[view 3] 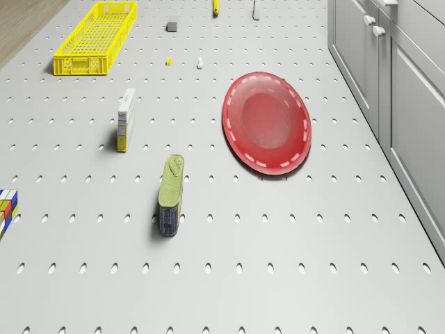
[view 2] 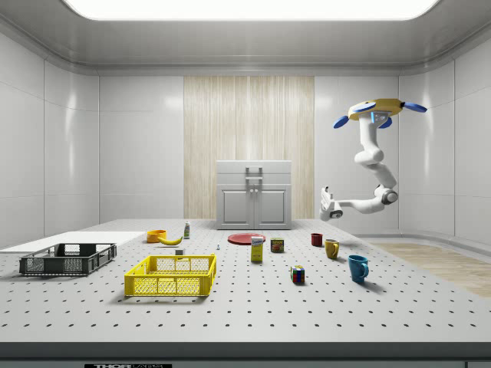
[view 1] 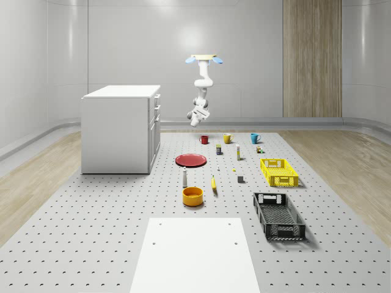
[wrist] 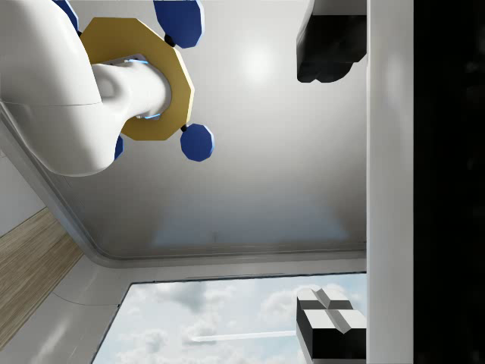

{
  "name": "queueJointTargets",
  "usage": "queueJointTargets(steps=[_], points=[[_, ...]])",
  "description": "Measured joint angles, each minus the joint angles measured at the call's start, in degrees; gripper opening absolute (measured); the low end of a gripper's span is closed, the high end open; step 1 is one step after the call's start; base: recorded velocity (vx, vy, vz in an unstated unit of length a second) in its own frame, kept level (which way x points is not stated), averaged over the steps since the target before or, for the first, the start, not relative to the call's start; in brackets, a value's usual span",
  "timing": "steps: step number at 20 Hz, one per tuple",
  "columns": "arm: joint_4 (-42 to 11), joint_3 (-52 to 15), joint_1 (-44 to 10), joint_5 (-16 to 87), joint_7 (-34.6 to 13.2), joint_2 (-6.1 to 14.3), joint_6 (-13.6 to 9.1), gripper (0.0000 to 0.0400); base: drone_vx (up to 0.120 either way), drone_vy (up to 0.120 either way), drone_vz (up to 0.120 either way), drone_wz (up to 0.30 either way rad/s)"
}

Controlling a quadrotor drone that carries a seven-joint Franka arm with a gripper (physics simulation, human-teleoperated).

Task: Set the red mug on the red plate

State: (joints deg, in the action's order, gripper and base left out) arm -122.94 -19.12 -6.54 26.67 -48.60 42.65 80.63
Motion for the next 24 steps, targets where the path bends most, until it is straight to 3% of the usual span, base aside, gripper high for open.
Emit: queueJointTargets(steps=[3,7,9,12,18,21,24], points=[[-6.26,-9.7,-3.59,14.87,-2.87,1.43,0.75,0.04,0.0,0.0,-0.12,0.0],[-20.25,-24.28,-11.09,40.25,-10.04,4.51,1.0,0.04,0.0,0.0,-0.12,0.0],[-27.49,-30.73,-16.34,52.87,-15.0,6.18,-0.17,0.04,0.0,0.0,-0.12,0.0],[-35.47,-38.37,-25.56,68.1,-22.63,8.52,-3.69,0.04,0.0,0.0,-0.12,0.0],[-41.66,-47.17,-41.09,82.87,-33.42,12.66,-10.86,0.04,0.033,0.0,-0.12,0.0],[-42.49,-49.39,-45.67,85.44,-36.41,14.34,-12.75,0.04,0.12,0.0,-0.12,0.0],[-42.84,-50.82,-48.63,86.57,-38.38,15.76,-13.64,0.04,0.12,0.12,-0.12,0.0]])
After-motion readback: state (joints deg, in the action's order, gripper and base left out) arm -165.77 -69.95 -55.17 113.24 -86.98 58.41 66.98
